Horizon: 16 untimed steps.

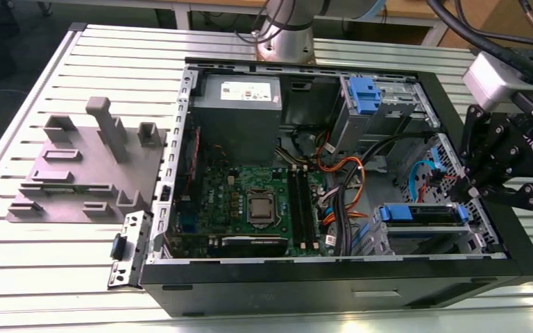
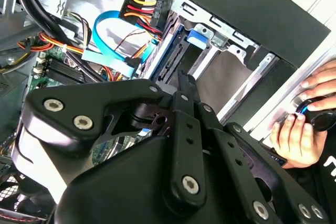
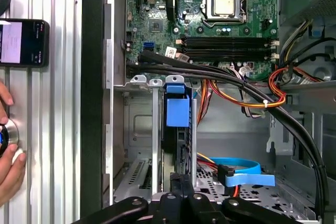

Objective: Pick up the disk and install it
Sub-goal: 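Insert the first disk wire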

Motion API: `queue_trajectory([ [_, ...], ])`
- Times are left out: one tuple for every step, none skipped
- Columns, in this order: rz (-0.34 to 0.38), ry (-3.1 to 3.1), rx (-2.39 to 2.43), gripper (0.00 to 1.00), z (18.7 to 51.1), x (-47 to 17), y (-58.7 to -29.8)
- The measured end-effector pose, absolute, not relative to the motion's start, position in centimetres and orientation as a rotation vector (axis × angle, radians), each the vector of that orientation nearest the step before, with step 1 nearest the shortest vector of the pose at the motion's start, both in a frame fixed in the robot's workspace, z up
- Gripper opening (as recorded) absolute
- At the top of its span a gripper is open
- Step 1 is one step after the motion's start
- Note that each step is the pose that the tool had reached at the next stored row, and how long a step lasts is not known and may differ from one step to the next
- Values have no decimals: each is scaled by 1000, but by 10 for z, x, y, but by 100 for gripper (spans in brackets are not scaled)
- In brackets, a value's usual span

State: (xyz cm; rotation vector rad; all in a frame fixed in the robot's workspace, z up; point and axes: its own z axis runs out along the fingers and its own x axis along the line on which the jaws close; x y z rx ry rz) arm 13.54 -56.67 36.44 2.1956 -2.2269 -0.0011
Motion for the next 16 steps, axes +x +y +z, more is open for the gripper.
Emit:
queue_trajectory([
  [-1, -2227, 2196, 11, 364, 135, -567],
  [-1, -2227, 2196, 11, 364, 135, -567],
  [-1, -2227, 2196, 11, 364, 135, -567],
  [-1, -2227, 2196, 11, 364, 135, -566],
  [-1, -2227, 2196, 11, 364, 135, -566],
  [-1, -2227, 2196, 11, 364, 135, -565],
  [-1, -2227, 2196, 11, 364, 135, -564],
  [-1, -2227, 2196, 11, 364, 135, -563],
  [-1, -2227, 2196, 11, 364, 136, -561],
  [-1, -2227, 2196, 11, 364, 136, -559],
  [-1, -2227, 2196, 11, 364, 136, -557],
  [-1, -2227, 2196, 11, 364, 136, -555],
  [-1, -2227, 2196, 11, 364, 136, -552],
  [-1, -2227, 2196, 11, 364, 136, -550],
  [-1, -2226, 2197, 11, 364, 136, -548],
  [-1, -2225, 2197, 11, 364, 136, -547],
])
